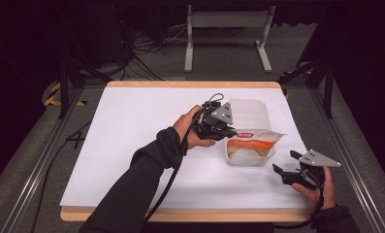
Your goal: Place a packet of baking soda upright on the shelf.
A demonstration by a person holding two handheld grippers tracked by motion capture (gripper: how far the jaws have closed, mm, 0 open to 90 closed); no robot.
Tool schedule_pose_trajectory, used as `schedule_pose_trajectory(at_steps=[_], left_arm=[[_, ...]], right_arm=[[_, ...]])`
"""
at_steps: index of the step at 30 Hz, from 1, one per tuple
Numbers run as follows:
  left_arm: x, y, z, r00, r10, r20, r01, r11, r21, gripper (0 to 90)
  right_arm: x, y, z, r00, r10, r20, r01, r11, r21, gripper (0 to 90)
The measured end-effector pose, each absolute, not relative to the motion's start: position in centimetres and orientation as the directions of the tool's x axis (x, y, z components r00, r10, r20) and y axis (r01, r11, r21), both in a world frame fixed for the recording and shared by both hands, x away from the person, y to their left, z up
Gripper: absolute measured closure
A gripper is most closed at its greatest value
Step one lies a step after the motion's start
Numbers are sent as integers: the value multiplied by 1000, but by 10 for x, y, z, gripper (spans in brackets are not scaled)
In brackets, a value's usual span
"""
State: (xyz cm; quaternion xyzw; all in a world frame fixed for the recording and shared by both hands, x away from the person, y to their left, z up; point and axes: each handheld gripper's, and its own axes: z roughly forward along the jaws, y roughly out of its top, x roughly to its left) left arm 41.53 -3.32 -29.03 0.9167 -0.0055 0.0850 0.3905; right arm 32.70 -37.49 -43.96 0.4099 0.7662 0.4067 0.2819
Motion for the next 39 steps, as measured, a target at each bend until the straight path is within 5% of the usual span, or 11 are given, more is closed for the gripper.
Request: schedule_pose_trajectory(at_steps=[19, 39], left_arm=[[426, 9, -314, 975, 139, 172, -12, -742, 670, 812], [427, 40, -342, 935, 272, 229, 75, -780, 622, 309]], right_arm=[[327, -373, -440, -503, 857, -108, 408, 346, 845, 153], [327, -372, -440, -507, 854, -118, 404, 356, 843, 154]])
